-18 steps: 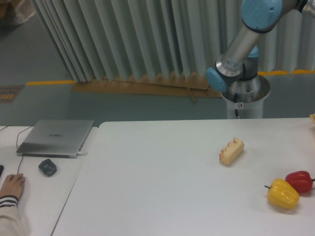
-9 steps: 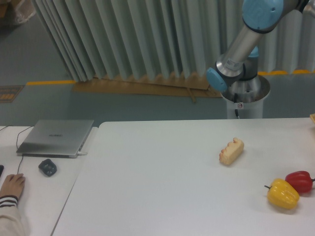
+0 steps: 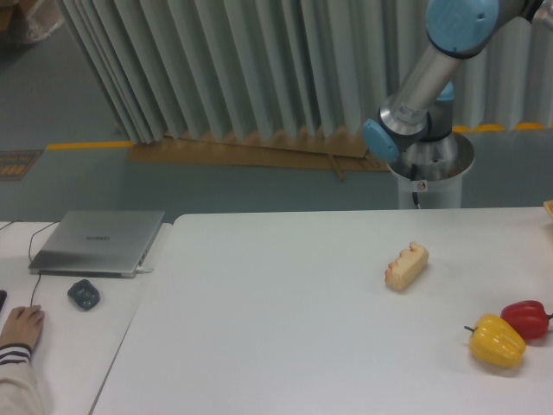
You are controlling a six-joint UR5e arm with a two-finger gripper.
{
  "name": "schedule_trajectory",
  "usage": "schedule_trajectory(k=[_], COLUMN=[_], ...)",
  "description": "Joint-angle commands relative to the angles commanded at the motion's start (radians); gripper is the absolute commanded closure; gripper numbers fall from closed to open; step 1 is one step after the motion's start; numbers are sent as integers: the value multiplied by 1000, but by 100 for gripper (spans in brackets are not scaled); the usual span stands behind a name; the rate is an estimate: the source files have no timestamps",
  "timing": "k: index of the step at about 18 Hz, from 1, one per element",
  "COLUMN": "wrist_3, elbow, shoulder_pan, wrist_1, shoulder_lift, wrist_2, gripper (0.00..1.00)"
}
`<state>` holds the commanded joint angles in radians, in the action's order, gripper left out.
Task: Place the green pepper on the table
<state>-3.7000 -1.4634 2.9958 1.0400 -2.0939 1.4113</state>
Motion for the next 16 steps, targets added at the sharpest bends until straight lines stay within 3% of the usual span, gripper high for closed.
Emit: schedule_trajectory(k=[7, 12, 16], wrist_3=[12, 26, 107], elbow=[-2, -2, -2], shoulder_pan=[9, 6, 0], wrist_1=[20, 90, 187], shoulder_lift=[43, 101, 130], wrist_2=[-14, -20, -29], gripper=[36, 36, 36])
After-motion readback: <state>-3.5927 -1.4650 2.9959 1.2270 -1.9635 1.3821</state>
